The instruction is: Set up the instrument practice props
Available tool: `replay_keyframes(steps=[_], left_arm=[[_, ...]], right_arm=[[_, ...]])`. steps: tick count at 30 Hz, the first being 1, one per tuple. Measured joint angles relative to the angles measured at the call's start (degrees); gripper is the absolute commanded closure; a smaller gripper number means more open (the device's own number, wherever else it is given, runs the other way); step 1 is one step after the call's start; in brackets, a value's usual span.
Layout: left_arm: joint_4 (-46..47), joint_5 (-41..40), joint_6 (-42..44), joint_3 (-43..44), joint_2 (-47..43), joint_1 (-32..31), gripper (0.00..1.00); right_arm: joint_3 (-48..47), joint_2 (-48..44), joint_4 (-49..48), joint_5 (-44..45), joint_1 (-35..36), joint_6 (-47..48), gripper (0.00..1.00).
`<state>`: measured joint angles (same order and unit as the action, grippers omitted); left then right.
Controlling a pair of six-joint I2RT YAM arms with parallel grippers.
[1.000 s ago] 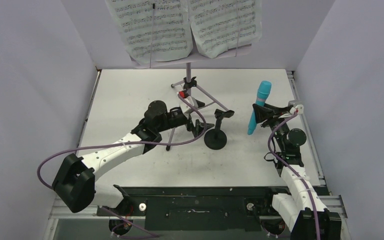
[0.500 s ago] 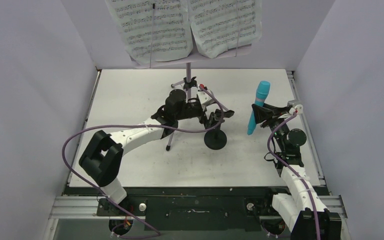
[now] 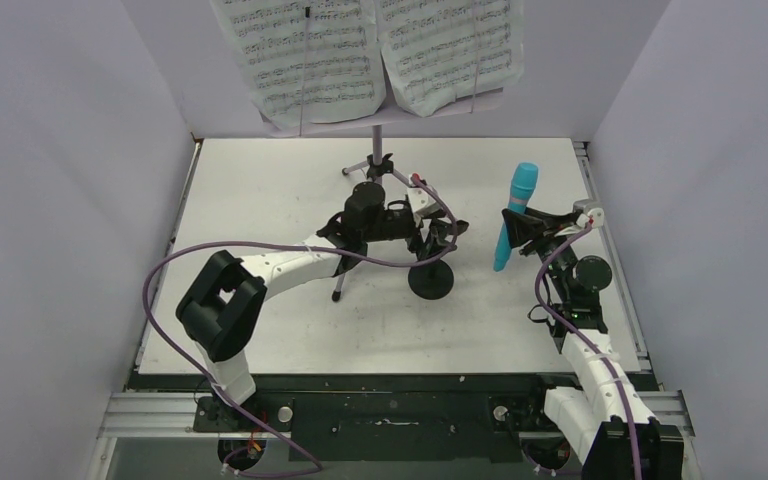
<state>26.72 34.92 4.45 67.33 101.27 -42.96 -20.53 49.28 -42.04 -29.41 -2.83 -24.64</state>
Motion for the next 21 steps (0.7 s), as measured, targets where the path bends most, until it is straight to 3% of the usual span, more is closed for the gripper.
replay_keyframes(steps=[7,10,21], left_arm=[[2.36,-0.22,-1.38,0.33,0.59,-0.09,0.34],[3.54,-0.28,-1.44,0.22,0.55,-0.09,0.47],[3.93,-0.48,-0.7,-4.15,-3.06,-0.13,0.52]], right_arm=[[-0.94,0.0,0.59,0.0,0.26,-0.13,0.95],[-1.33,0.0,0.87,0.0,0.31,-0.31,0.95],[-3.13,0.11,1.84,-0.46,0.46,-1.79,0.95]])
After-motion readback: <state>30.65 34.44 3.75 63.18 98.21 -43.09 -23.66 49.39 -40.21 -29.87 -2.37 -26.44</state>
